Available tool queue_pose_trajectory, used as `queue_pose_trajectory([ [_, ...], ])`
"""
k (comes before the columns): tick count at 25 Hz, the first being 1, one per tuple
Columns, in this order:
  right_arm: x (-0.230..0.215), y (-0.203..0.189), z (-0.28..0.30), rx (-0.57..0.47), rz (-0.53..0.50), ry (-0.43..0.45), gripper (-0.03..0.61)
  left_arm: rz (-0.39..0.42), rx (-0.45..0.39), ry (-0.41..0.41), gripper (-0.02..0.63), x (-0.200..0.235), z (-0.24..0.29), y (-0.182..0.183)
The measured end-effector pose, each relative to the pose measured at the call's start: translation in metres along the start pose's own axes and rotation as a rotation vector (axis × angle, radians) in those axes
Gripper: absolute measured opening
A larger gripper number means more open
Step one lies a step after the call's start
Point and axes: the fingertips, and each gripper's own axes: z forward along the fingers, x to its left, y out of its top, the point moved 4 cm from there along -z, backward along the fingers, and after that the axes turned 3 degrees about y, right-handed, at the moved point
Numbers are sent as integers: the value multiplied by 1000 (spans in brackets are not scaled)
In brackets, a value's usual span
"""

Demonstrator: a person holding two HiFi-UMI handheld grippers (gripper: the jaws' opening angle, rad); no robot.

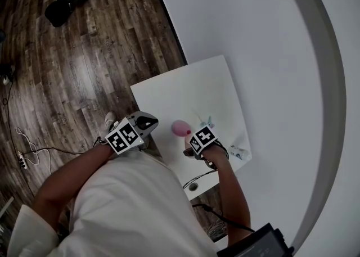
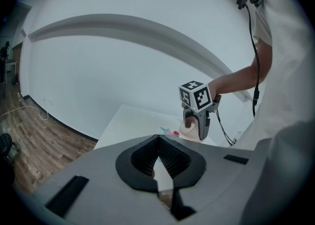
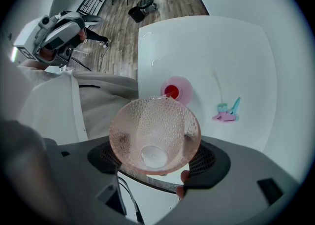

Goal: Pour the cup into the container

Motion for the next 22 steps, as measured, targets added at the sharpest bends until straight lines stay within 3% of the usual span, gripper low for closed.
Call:
queue_pose_trajectory([
  [22,-3,0,-1,29,5,13,365,3,1,-6,11,-2,0,-1],
])
